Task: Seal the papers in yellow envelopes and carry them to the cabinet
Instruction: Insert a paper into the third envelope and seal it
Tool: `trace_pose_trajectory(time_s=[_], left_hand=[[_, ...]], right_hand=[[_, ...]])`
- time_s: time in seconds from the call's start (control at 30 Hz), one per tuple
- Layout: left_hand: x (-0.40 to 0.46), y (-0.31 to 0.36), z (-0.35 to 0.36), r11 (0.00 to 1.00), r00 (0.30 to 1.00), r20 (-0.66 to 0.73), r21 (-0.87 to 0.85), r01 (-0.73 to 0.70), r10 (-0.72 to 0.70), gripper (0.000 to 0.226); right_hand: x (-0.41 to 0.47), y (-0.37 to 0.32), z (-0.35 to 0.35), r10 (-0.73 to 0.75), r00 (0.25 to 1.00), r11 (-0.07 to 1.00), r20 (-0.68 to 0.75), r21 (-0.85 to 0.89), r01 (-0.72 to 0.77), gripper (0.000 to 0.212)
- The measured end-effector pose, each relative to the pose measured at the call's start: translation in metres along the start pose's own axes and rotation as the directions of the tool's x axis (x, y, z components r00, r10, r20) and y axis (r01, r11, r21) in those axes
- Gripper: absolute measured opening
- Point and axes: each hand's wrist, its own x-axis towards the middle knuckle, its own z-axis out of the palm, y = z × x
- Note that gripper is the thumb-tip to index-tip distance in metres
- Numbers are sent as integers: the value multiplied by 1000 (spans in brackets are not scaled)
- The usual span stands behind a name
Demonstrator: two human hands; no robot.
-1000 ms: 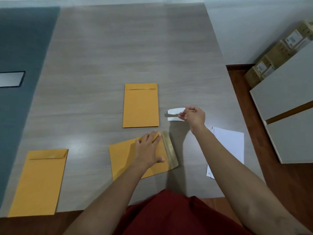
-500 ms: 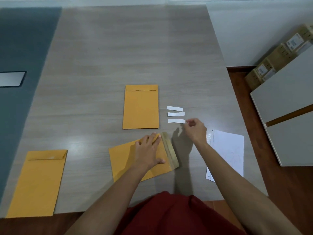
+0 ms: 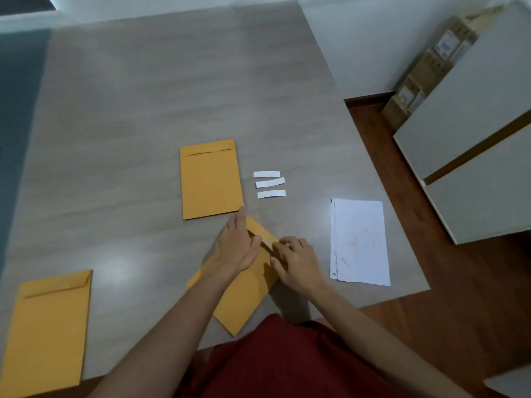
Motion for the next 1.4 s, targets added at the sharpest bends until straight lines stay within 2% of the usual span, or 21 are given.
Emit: trace_pose_trajectory(time_s=[0.1,0.2,0.3,0.37,0.5,0.63,0.7,0.77,0.83,0.87,0.93,1.0,1.1,1.17,1.23,1.3,1.4], left_hand=[[-4,-14,-6,946,970,108,224,-235,216,66],[-5,-19,-6,822,948,241,482,-304,208,61],[-8,-17,-5,736,952,247,607,-299,183,63],[-9,-15,-8,711,954,259,641,-288,153,65],[-10,-13,-11,682,949,300,675,-283,97,68],[-8,-7,-8,694,946,322,675,-251,30,67],[-12,-4,-3,698,944,317,655,-290,95,65],[-26,-6,8,632,886,387,627,-456,255,65],[-42,-13,19,589,836,449,598,-543,316,66],[-44,-19,19,615,859,427,606,-504,283,66],[-36,-32,10,711,935,316,621,-330,158,65],[-24,-46,-5,737,969,241,643,-208,63,64],[-12,-51,-19,706,967,254,682,-190,16,63],[-14,-37,-15,739,967,255,655,-158,-20,67],[-18,-24,-7,824,979,202,559,-93,-27,71],[-24,-20,0,914,998,59,405,-12,-13,70],[-27,-23,1,970,994,-32,219,108,-104,81]], right_hand=[[-4,-7,5,-28,1000,983,15,-184,30,47],[3,-16,10,-38,997,972,69,-228,53,53],[2,-11,20,-73,970,948,233,-286,140,64],[-3,-4,18,-97,956,931,277,-314,185,65],[-25,21,6,-116,954,907,276,-362,215,59],[-40,33,2,-84,943,894,324,-393,214,57],[-40,30,0,-50,943,902,328,-390,183,56],[-39,27,-1,-34,944,907,327,-387,167,55],[-41,27,1,-28,943,906,332,-389,164,55],[-41,27,0,-24,943,906,333,-391,161,55],[-40,26,-1,-23,946,905,322,-395,157,55],[-40,25,-2,-29,948,901,317,-402,162,55],[-40,26,-3,-26,946,901,323,-401,162,55],[-40,23,-4,-13,945,904,327,-399,151,55],[-41,20,-3,7,946,914,325,-386,126,55],[-42,17,-2,22,953,921,302,-376,99,54],[-42,12,2,32,963,927,267,-367,71,56]])
